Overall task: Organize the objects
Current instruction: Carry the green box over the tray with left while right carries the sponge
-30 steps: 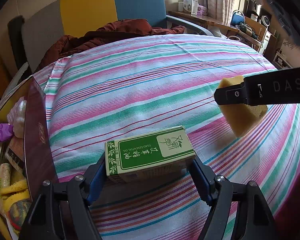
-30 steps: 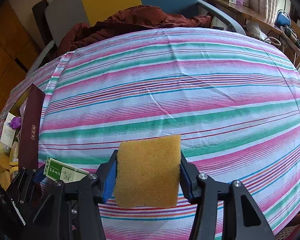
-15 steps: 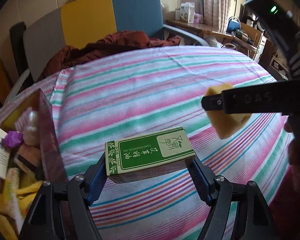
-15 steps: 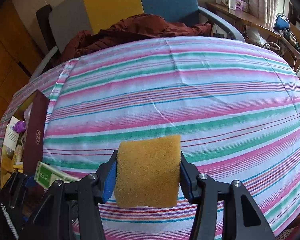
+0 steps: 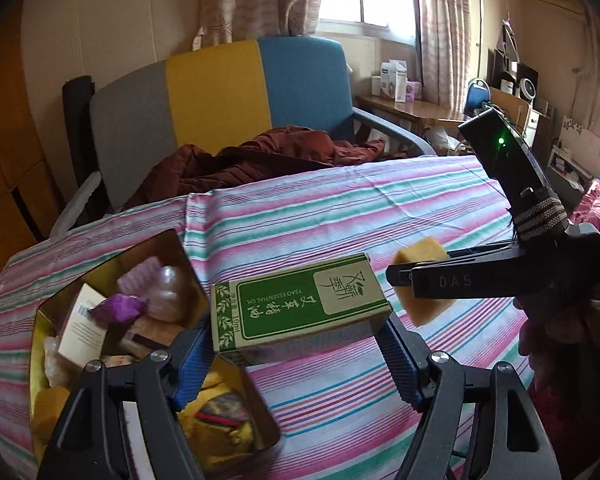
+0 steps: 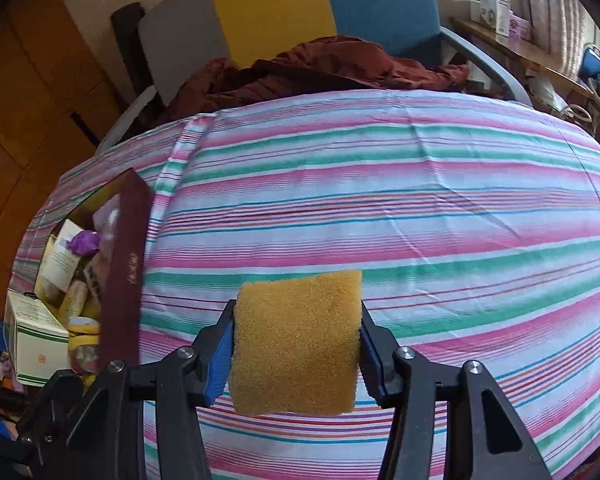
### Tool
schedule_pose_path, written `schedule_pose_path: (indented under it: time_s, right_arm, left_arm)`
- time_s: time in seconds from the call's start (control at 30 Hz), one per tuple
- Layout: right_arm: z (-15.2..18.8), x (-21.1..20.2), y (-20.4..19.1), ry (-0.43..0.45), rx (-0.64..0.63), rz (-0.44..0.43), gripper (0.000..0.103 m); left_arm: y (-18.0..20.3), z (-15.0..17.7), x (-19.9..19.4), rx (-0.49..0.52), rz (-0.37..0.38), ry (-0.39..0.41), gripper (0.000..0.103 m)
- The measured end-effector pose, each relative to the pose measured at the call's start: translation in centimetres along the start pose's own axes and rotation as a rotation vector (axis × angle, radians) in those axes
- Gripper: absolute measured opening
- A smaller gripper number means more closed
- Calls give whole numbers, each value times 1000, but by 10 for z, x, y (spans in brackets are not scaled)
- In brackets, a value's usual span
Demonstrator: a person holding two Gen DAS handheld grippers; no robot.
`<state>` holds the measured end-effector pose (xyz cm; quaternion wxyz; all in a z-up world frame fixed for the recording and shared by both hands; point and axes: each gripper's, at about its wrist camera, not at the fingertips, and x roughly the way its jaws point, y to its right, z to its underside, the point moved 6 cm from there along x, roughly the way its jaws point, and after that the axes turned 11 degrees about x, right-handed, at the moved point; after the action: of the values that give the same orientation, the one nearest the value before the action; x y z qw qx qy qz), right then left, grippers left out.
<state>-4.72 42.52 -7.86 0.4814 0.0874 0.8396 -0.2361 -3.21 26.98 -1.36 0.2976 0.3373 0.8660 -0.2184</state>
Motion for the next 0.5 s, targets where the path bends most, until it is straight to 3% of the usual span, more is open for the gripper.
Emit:
schedule_pose_path:
  time_s: [0.5]
  right_arm:
    - [2,1,-115,-2,-127,-136,54]
  left_arm:
    - [-72,36,-21,-126,-98,-22,76]
